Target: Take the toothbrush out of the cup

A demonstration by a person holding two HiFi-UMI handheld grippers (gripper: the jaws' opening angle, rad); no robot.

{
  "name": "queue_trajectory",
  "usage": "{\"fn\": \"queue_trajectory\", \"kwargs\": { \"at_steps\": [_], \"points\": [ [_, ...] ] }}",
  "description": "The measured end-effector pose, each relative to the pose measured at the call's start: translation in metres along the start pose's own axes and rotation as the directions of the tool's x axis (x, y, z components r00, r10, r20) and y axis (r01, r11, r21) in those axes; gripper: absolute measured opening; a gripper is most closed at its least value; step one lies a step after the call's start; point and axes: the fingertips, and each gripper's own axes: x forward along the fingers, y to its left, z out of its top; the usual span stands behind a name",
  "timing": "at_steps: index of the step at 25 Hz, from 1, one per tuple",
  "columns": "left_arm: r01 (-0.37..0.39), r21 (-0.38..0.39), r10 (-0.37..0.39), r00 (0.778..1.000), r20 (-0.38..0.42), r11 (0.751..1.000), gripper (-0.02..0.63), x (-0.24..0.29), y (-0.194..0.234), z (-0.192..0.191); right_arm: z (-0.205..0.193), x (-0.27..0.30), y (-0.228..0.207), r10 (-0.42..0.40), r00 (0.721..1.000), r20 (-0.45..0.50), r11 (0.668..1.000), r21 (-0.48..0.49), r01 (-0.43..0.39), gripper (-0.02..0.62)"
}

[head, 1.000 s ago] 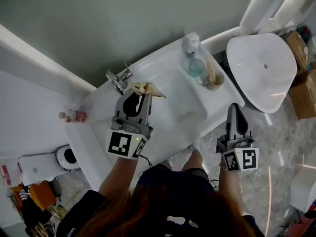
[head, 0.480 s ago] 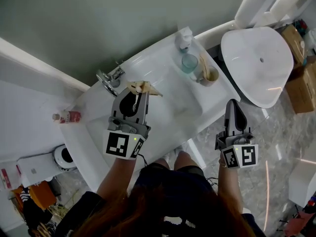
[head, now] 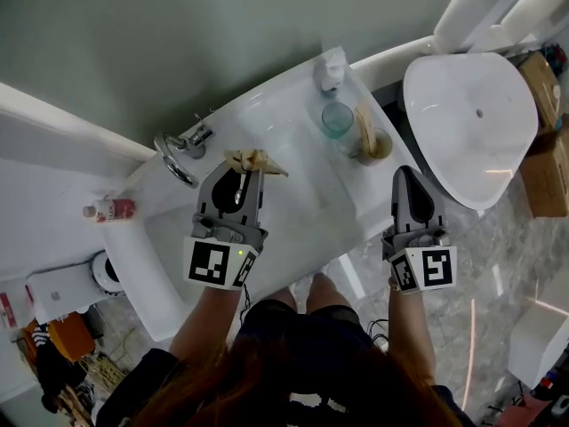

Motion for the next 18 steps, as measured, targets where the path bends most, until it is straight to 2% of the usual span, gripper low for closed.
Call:
{"fn": "queue_trajectory", "kwargs": {
  "at_steps": [3, 10, 11, 13, 15, 18],
  "points": [
    [-0.008, 0.000, 0.008, 1.000, -0.014, 1.000, 0.052, 0.010, -0.005, -0.006, -0.018, 0.020, -0.013, 0.021, 0.999, -0.037, 1.000, 0.001, -0.021, 0.057],
    [-0.016, 0.009, 0.016, 0.999, -0.048, 1.000, 0.052, 0.015, -0.005, -0.020, -0.077, 0.083, -0.021, 0.039, 0.978, -0.206, 0.989, -0.130, -0.067, 0.173],
    [-0.023, 0.010, 0.024, 0.998, -0.054, 1.000, 0.052, 0.016, -0.005, -0.021, -0.084, 0.091, -0.021, 0.043, 0.973, -0.226, 0.987, -0.143, -0.077, 0.194],
    [-0.038, 0.010, 0.039, 0.997, -0.062, 0.999, 0.052, 0.019, -0.003, -0.025, -0.098, 0.107, -0.024, 0.042, 0.963, -0.268, 0.979, -0.182, -0.094, 0.280],
    [-0.048, 0.013, 0.048, 0.997, -0.067, 0.999, 0.052, 0.022, -0.002, -0.027, -0.110, 0.120, -0.026, 0.034, 0.954, -0.299, 0.969, -0.224, -0.105, 0.291],
    [-0.063, 0.015, 0.064, 0.995, -0.076, 0.998, 0.052, 0.022, 0.000, -0.031, -0.127, 0.132, -0.029, 0.019, 0.943, -0.334, 0.962, -0.250, -0.108, 0.275]
  ]
}}
